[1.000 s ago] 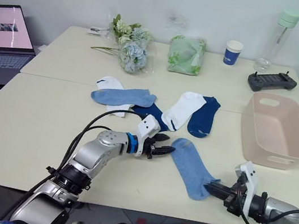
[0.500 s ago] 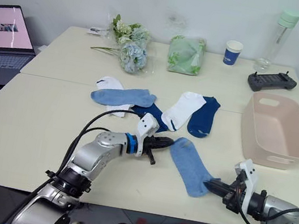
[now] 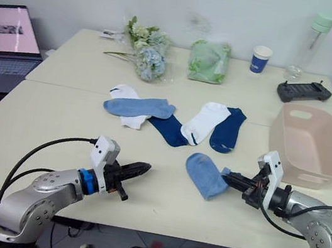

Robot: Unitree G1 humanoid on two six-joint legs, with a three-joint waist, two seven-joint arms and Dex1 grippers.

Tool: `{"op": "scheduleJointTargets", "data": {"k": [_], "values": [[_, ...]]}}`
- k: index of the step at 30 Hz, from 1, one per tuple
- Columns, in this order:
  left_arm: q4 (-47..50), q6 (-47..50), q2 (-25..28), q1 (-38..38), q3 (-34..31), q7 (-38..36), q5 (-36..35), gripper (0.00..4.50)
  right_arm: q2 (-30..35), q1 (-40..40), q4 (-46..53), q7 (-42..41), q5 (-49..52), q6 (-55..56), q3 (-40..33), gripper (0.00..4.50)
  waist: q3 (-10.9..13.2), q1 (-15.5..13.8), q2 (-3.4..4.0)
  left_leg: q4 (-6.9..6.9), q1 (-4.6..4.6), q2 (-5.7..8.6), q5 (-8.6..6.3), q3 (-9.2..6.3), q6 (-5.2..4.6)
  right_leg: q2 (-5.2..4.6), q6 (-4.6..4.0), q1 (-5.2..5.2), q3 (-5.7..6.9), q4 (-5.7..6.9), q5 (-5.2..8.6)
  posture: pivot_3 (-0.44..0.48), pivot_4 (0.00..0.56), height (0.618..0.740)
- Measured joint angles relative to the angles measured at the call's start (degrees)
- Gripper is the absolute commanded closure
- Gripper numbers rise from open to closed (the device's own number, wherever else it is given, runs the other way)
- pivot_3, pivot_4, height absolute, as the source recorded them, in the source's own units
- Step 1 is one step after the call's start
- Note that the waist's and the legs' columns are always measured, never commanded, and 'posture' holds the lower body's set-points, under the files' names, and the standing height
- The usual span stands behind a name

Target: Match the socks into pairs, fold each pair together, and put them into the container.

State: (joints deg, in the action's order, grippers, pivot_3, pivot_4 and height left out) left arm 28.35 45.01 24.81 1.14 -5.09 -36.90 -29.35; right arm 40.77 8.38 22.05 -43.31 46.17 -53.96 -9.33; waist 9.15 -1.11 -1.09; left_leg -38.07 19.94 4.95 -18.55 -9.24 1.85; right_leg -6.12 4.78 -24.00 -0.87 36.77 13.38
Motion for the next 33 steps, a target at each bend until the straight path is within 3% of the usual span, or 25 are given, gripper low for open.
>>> {"op": "scheduleJointTargets", "data": {"k": [4, 11, 16, 23, 26, 31, 33], "values": [[-4.7, -0.8, -1.1, 7.4, 1.8, 1.2, 0.5, 4.46, 1.3, -0.8, -1.0, -1.7, -0.1, 0.1, 0.7, 4.50, 0.0, -0.3, -0.02, 0.00, 0.04, 0.30, -0.01, 0.04, 0.00, -0.02, 0.00, -0.02, 0.02, -0.02, 0.00, 0.000, 0.150, 0.740], [-20.4, -7.7, -5.2, 19.1, 10.5, -0.4, 5.9, 2.26, 1.3, -5.0, 0.5, -1.5, -0.1, 0.3, 0.4, 4.50, 0.0, -0.1, -0.01, 0.00, 0.03, 0.31, 0.00, 0.04, 0.00, -0.01, -0.01, -0.05, -0.01, 0.03, -0.01, 0.000, 0.150, 0.740], [-31.8, -10.7, -8.9, 26.3, 14.9, -1.6, 9.3, 2.26, 1.0, -6.2, 1.6, -0.1, -0.4, 1.0, 0.3, 4.50, 0.0, 0.1, -0.02, 0.02, 0.03, 0.32, -0.01, 0.04, -0.01, -0.02, 0.00, -0.09, -0.05, -0.01, -0.01, 0.000, 0.150, 0.740], [-42.1, -16.2, -10.8, 29.7, 17.8, -5.2, 13.4, 2.26, 0.6, -7.6, 3.4, 1.7, -0.4, 1.1, 0.4, 4.50, 0.0, 0.1, -0.02, -0.02, 0.03, 0.33, -0.01, 0.01, -0.01, -0.02, 0.00, -0.08, -0.05, 0.03, -0.01, 0.000, 0.150, 0.740], [-44.7, -18.0, -11.6, 31.3, 18.7, -6.8, 14.5, 2.90, 0.4, -7.8, 4.6, 2.4, -0.3, 1.1, 0.4, 4.50, 0.0, -0.1, -0.02, -0.02, 0.03, 0.33, -0.01, 0.02, -0.01, -0.03, 0.00, -0.08, -0.06, 0.02, -0.01, 0.000, 0.150, 0.740], [-45.0, -19.3, -12.4, 31.3, 19.4, -8.8, 15.2, 4.47, 0.4, -8.7, 4.9, 2.8, -0.3, 1.1, 0.3, 4.50, 0.0, 0.0, -0.03, -0.02, 0.02, 0.32, -0.01, 0.01, -0.01, -0.03, 0.00, -0.09, -0.06, 0.04, -0.01, 0.000, 0.150, 0.740], [-44.9, -19.3, -12.4, 31.2, 19.3, -9.0, 15.2, 4.47, 0.4, -8.9, 4.9, 3.0, -0.3, 1.1, 0.3, 4.50, 0.0, 0.1, -0.03, -0.02, 0.02, 0.32, -0.01, 0.01, -0.01, -0.03, 0.00, -0.09, -0.06, 0.05, -0.01, 0.000, 0.150, 0.740]]}}
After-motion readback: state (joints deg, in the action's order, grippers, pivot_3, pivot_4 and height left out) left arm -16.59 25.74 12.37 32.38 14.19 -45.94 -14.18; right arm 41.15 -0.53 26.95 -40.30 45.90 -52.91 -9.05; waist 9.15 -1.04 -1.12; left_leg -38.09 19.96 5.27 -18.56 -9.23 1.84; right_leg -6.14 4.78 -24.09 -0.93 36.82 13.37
